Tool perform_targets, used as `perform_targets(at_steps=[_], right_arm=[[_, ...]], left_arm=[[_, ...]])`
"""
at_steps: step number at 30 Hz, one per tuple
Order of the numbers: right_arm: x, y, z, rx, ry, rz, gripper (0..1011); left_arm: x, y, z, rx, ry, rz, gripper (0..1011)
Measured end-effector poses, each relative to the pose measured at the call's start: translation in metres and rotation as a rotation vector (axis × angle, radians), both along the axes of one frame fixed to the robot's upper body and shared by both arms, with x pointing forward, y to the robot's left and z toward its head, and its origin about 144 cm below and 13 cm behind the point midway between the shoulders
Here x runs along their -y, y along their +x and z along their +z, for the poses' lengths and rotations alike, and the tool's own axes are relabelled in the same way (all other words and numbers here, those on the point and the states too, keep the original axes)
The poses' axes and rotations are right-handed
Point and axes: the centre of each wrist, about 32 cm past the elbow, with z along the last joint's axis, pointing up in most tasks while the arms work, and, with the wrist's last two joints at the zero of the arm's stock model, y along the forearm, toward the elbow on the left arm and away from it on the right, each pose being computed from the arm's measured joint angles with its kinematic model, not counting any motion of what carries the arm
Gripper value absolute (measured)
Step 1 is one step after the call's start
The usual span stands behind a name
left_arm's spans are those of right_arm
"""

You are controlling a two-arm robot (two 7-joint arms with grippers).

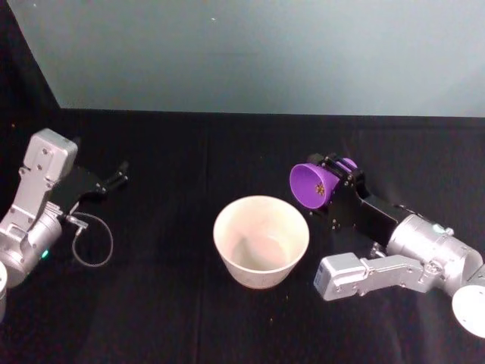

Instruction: Pick up the cup and pour the mung beans from the cup into the bowl.

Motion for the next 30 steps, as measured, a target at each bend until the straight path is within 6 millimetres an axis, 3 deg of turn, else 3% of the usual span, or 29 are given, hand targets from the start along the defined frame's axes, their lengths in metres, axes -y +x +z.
perform_targets(at_steps=[30], right_arm=[[-0.012, 0.0, 0.0, 0.115, -0.13, 0.042, 741]], left_arm=[[0.0, 0.0, 0.0, 0.0, 0.0, 0.0, 1000]])
